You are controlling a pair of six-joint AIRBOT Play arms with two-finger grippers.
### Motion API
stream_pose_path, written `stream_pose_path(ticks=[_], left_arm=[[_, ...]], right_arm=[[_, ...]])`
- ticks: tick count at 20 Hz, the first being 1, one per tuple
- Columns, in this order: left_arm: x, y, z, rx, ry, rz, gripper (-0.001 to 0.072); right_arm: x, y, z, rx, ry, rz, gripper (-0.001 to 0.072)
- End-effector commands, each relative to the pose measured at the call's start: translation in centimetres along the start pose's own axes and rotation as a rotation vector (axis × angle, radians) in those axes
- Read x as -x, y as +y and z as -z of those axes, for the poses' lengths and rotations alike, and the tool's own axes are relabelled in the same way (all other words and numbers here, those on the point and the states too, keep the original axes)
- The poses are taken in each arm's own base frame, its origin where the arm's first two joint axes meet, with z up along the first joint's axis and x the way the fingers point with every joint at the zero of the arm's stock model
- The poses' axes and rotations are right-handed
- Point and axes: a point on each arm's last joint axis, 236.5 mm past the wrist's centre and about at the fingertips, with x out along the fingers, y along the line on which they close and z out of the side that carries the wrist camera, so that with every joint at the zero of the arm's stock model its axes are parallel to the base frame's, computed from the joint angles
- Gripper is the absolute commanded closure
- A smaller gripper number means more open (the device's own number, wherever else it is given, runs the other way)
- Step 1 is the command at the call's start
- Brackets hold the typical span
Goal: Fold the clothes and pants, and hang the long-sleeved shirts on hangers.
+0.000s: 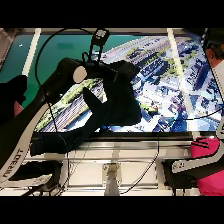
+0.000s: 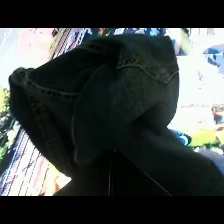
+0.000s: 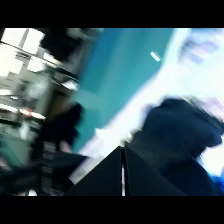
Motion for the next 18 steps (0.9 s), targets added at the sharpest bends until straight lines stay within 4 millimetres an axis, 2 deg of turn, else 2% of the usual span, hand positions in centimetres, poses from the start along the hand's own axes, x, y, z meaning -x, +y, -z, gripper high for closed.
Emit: stream_pose_path(ticks=[1, 2, 4, 6, 7, 8, 9, 10, 13, 16, 17, 18], left_arm=[[0.6, 2.7, 1.5, 0.081, 0.059, -0.056, 0.0694], [0.4, 4.1, 2.5, 0.099, 0.086, -0.078, 0.0695], [0.3, 7.4, 5.6, 0.15, 0.177, -0.127, 0.0696], [-0.1, 10.0, 9.4, 0.213, 0.262, -0.159, 0.0696], [-0.4, 10.6, 11.2, 0.259, 0.296, -0.153, 0.0696], [-0.7, 10.7, 12.7, 0.298, 0.325, -0.142, 0.0696], [-1.0, 10.6, 14.1, 0.32, 0.354, -0.133, 0.0695], [-1.2, 10.5, 15.2, 0.326, 0.377, -0.132, 0.0695], [-1.4, 10.2, 17.0, 0.335, 0.421, -0.128, 0.0694], [-1.6, 8.8, 16.9, 0.377, 0.424, -0.08, 0.068], [-1.7, 7.9, 16.7, 0.367, 0.42, -0.037, 0.0612], [-1.8, 6.5, 16.3, 0.33, 0.413, 0.022, 0.046]], right_arm=[[-2.1, -6.3, 4.7, -0.156, 0.185, 0.092, 0.067], [-3.0, -7.6, 6.1, -0.206, 0.225, 0.085, 0.067], [-5.2, -9.4, 9.1, -0.308, 0.298, 0.064, 0.0669], [-8.0, -9.6, 11.1, -0.406, 0.328, -0.015, 0.0668], [-9.5, -9.3, 11.5, -0.44, 0.329, -0.056, 0.063], [-11.2, -9.2, 11.9, -0.461, 0.334, -0.074, 0.0436], [-12.7, -9.3, 12.5, -0.466, 0.344, -0.072, 0.0204], [-14.2, -9.3, 13.2, -0.468, 0.359, -0.068, 0.0107], [-17.8, -8.7, 14.8, -0.445, 0.378, -0.044, 0.0089], [-20.3, -8.6, 13.8, -0.411, 0.294, -0.009, 0.0086], [-20.8, -8.5, 13.5, -0.406, 0.274, -0.002, 0.0086], [-21.2, -8.3, 13.5, -0.402, 0.265, 0.001, 0.0087]])
